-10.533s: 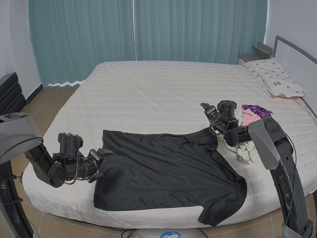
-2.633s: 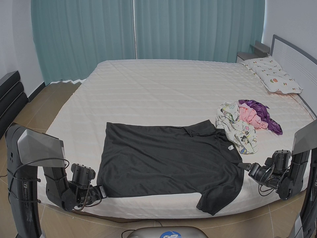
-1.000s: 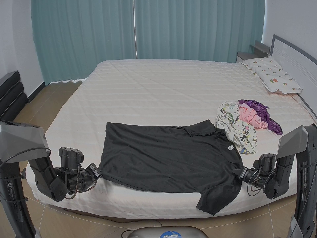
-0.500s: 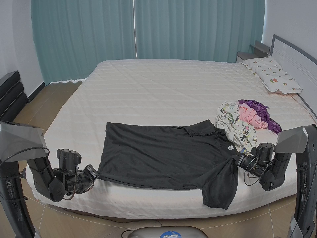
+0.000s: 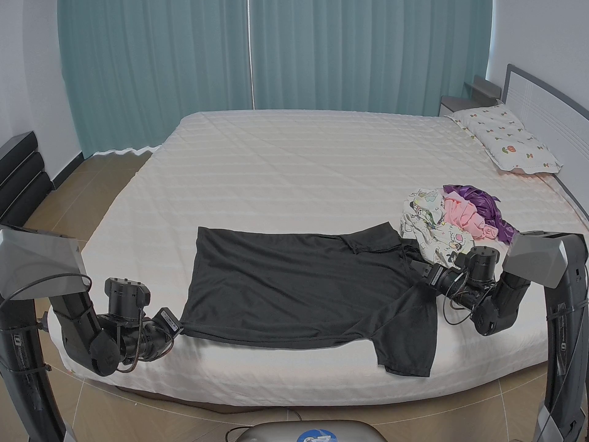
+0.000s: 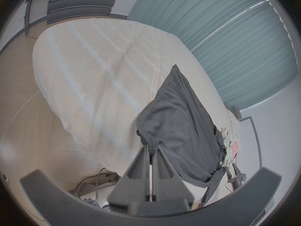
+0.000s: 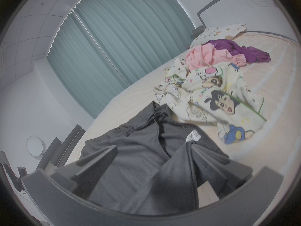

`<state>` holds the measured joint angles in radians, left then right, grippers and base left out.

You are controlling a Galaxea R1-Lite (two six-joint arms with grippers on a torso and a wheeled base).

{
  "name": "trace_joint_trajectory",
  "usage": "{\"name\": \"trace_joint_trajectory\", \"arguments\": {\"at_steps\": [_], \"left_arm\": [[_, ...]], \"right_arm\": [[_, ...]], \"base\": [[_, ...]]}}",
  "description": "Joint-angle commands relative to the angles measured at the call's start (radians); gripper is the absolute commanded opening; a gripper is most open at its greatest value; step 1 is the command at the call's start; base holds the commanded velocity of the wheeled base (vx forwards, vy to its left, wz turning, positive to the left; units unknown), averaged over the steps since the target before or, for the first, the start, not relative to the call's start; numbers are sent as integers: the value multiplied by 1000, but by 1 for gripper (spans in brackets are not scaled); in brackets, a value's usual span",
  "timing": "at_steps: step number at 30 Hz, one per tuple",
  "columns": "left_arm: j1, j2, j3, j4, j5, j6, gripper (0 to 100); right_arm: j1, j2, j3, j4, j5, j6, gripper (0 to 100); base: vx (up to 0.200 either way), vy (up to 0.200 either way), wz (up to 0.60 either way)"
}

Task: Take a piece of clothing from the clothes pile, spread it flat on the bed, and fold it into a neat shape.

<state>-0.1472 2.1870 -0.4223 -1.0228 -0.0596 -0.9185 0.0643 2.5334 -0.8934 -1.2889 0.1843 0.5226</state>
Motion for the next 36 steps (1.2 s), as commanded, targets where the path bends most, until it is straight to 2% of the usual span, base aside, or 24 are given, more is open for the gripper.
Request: {"name": "trace_joint_trajectory", "arguments": {"at_steps": [1,3,4,6,10,14,15,17,21,25,32,36], "left_arm": [[0,8,-1,0,0,0,0],[0,8,-1,0,0,0,0],[0,13,-1,0,-2,1,0],[0,17,-1,-2,-2,1,0],[-2,20,-1,-3,-2,1,0],[-2,20,0,-3,-2,3,0],[-2,20,0,-3,-2,3,0],[-2,20,0,-3,-2,3,0],[-2,22,-1,-3,-3,3,0],[-2,22,-1,-3,-2,3,0],[-2,25,-6,-3,-2,3,0],[-2,28,-7,-3,-2,4,0]], "right_arm": [[-27,-30,33,56,-2,1,100],[-27,-30,33,56,-2,1,100],[-73,-73,80,97,0,2,100],[-96,-107,136,95,1,7,100],[-106,-165,246,92,3,13,100],[-86,-206,375,72,11,10,100],[-46,-214,472,30,17,5,100],[-21,-208,522,-12,21,1,100],[55,-139,689,-191,31,-24,100],[78,-35,752,-274,32,-127,100],[83,-31,763,-279,41,-136,100],[89,-31,761,-279,69,-144,100]], "base": [[0,0,0],[0,0,0],[0,0,0],[0,0,0],[0,0,0],[0,0,0],[0,0,0],[0,0,0],[0,0,0],[0,0,0],[0,0,0],[0,0,0]]}}
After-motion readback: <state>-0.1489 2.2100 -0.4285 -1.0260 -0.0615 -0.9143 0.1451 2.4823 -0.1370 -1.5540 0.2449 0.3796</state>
